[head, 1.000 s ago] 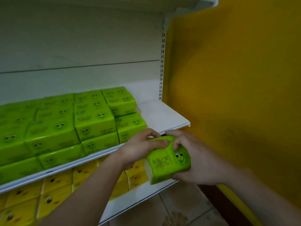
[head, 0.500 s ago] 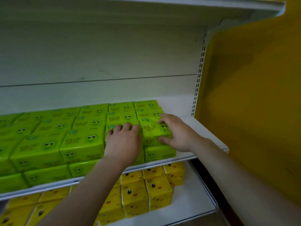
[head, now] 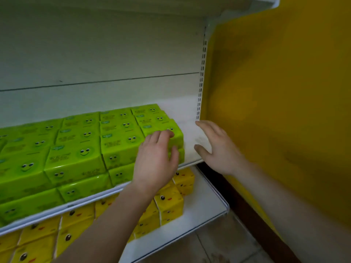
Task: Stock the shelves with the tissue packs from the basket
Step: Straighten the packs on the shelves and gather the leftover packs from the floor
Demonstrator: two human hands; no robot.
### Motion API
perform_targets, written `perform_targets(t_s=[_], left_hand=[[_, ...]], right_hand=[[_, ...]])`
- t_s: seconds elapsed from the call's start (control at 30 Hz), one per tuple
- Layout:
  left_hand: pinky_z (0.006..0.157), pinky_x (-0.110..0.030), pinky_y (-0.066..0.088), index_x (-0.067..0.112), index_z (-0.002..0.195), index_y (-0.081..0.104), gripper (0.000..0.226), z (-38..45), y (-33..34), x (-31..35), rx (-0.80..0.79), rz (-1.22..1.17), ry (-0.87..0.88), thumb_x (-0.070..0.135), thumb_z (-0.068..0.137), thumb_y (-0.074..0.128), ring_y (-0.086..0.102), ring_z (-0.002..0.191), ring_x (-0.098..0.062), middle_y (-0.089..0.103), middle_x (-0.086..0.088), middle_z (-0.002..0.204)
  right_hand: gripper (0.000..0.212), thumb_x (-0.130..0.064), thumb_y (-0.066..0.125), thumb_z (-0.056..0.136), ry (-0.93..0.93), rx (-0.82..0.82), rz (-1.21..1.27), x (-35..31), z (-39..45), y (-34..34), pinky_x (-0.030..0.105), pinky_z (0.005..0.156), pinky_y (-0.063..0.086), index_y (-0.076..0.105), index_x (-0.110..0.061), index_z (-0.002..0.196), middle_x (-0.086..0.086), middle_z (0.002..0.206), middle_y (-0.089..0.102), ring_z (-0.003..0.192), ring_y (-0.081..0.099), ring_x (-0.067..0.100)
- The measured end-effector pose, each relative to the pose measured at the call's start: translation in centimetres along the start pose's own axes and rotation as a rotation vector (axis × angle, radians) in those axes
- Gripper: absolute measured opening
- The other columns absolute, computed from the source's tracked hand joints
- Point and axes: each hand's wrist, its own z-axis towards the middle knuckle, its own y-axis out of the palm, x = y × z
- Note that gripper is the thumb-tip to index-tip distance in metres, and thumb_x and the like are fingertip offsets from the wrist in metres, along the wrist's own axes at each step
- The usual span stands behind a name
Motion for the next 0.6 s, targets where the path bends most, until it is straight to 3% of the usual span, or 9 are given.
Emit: perform_targets(t_s=[0.13, 0.2, 0.4, 0.5, 0.6], left_hand=[[0.078, -0.039, 0.051, 0.019, 0.113, 0.056, 0.026, -2.9, 4.4, 4.7, -0.134, -0.296, 0.033, 0.028, 0.089, 0.05, 0.062, 0.094, -0.022, 0.066, 0.002, 0.097], [0.073, -0.038, 0.051, 0.022, 0.115, 0.053, 0.023, -5.5, 7.1, 7.6, -0.257, -0.386, 0.075, 0.028, 0.093, 0.05, 0.063, 0.09, -0.019, 0.066, 0.005, 0.094], [0.076, -0.038, 0.051, 0.026, 0.128, 0.046, 0.032, -16.3, 13.7, 16.1, -0.725, -0.595, 0.141, 0.031, 0.097, 0.05, 0.063, 0.09, -0.016, 0.064, 0.009, 0.1], [0.079, -0.039, 0.052, 0.023, 0.131, 0.044, 0.036, -22.2, 15.6, 19.7, -1.018, -0.614, 0.114, 0.03, 0.097, 0.05, 0.062, 0.091, -0.018, 0.061, 0.009, 0.096], [0.089, -0.037, 0.05, 0.023, 0.134, 0.042, 0.039, -28.3, 17.2, 22.9, -1.264, -0.578, 0.085, 0.032, 0.096, 0.049, 0.062, 0.107, -0.026, 0.064, 0.002, 0.108]], right_hand=[[0.055, -0.032, 0.057, 0.096, 0.243, 0.089, -0.014, 2.1, -8.0, -3.2, 0.03, 0.103, 0.039, 0.039, -0.021, 0.146, -0.001, 0.144, 0.043, 0.131, 0.041, 0.016], [0.054, -0.033, 0.056, 0.097, 0.362, 0.076, -0.06, 3.5, -13.3, -4.5, 0.031, 0.101, 0.042, 0.038, -0.022, 0.146, -0.002, 0.142, 0.043, 0.129, 0.043, 0.014], [0.054, -0.032, 0.058, 0.096, 0.731, 0.023, -0.209, 5.4, -30.6, -6.8, 0.041, 0.1, 0.046, 0.039, -0.021, 0.145, 0.003, 0.139, 0.046, 0.127, 0.047, 0.019], [0.056, -0.032, 0.059, 0.094, 0.898, -0.009, -0.275, 5.1, -38.6, -7.4, 0.04, 0.098, 0.046, 0.039, -0.019, 0.145, 0.006, 0.139, 0.046, 0.125, 0.049, 0.024], [0.061, -0.035, 0.06, 0.093, 1.083, -0.059, -0.289, 4.8, -46.2, -7.2, 0.039, 0.098, 0.044, 0.034, -0.018, 0.147, 0.008, 0.142, 0.043, 0.126, 0.049, 0.03]])
